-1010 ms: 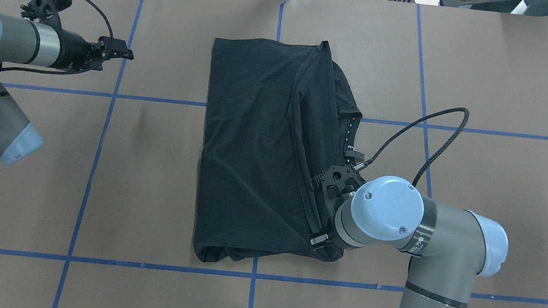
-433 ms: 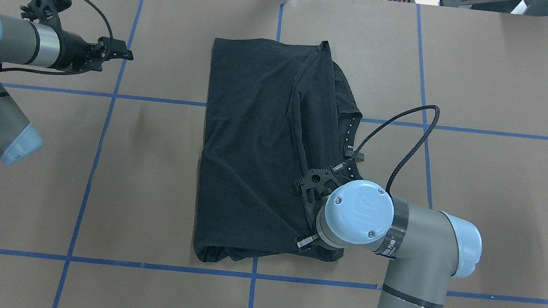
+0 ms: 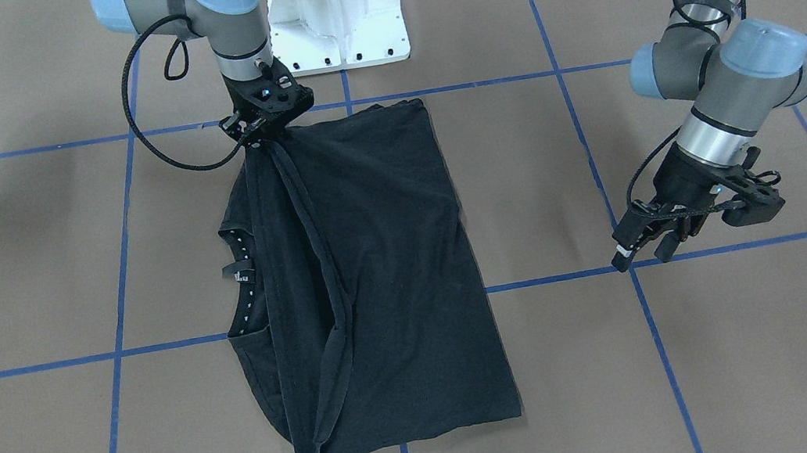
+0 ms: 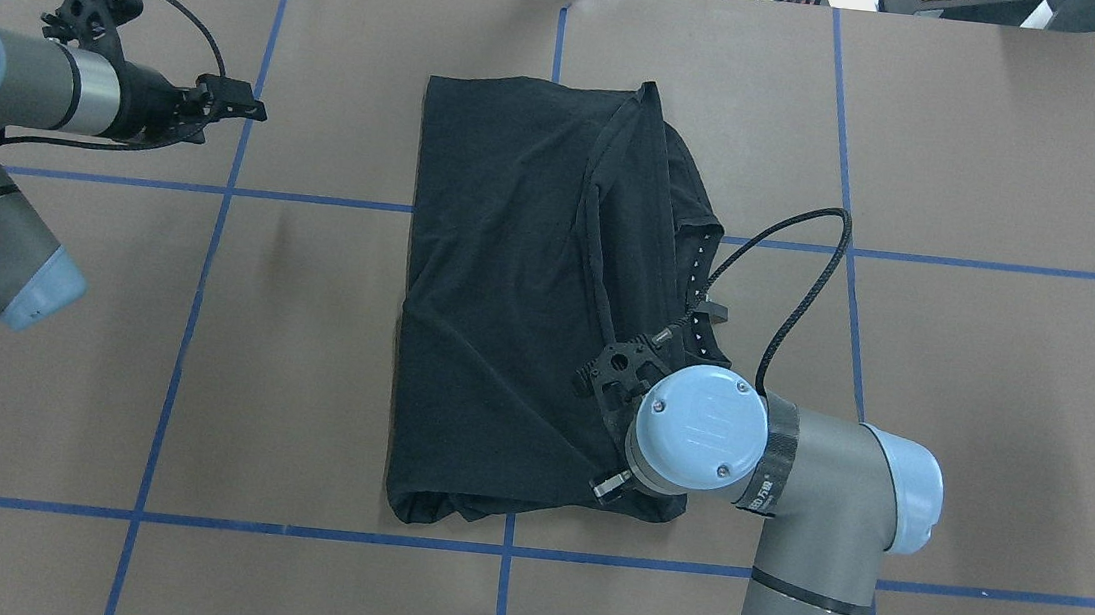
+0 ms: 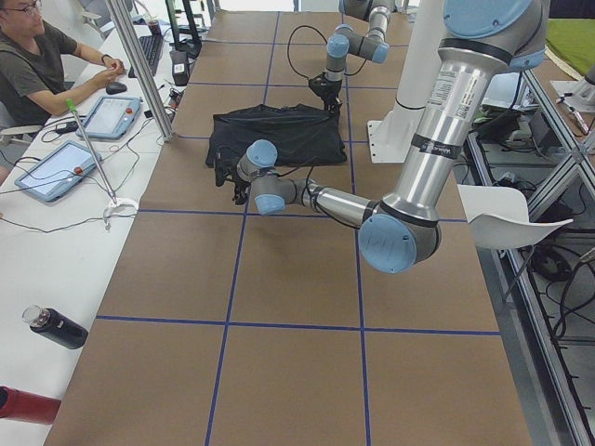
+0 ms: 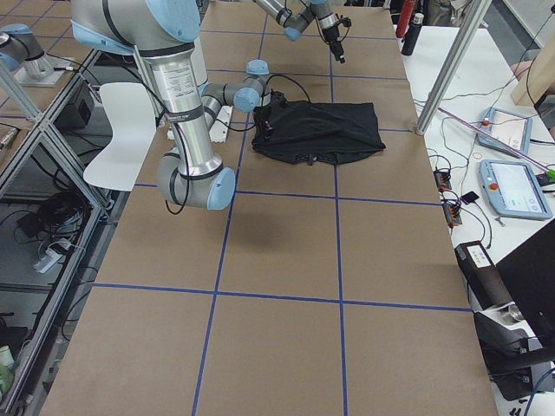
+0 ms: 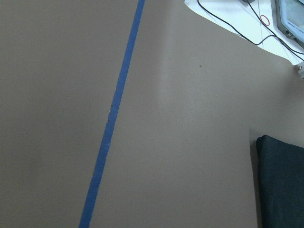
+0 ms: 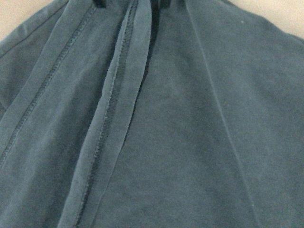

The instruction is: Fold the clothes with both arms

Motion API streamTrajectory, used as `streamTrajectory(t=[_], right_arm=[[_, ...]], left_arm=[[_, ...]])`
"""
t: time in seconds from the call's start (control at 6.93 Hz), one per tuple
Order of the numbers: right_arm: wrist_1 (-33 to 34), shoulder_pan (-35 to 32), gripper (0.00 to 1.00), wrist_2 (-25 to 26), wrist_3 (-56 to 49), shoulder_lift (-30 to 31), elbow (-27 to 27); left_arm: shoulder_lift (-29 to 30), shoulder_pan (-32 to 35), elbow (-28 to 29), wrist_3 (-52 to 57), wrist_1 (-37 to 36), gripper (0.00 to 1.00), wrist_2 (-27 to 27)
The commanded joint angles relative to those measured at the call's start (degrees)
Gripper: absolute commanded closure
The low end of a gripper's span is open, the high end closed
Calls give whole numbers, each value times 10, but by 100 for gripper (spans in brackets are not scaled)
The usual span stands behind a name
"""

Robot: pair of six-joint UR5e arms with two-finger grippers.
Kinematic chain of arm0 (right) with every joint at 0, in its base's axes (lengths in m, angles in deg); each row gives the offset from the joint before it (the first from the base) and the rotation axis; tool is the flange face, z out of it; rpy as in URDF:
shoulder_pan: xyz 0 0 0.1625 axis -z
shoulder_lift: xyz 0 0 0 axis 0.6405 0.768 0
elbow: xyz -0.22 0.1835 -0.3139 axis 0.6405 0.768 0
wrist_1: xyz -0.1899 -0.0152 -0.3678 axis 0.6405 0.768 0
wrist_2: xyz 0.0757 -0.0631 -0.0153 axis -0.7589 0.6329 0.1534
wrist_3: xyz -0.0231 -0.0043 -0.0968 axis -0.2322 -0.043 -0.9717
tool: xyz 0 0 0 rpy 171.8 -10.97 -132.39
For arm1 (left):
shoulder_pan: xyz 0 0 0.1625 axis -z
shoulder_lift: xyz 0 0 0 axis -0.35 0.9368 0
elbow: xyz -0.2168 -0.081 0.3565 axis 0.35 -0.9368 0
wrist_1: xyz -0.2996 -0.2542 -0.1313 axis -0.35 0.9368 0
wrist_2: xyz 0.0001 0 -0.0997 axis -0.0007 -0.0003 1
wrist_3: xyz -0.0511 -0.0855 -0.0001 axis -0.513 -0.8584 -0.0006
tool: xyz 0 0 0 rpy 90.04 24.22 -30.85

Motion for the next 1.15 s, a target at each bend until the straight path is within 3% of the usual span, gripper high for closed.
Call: streamTrajectory(t=[0.0,0.72,0.87,1.01], right_arm=[[0,4,53,7,-11,-3,5],[0,14,54,27,-9,-12,25],[0,14,61,29,-9,-12,26],[0,14,87,31,-9,-12,28]], left_arm=[[0,0,-1,-2,0,1,-2],[-1,1,-1,-2,0,1,-2],[-1,1,-1,-2,0,1,-2],[-1,1,-1,-2,0,1,-2]])
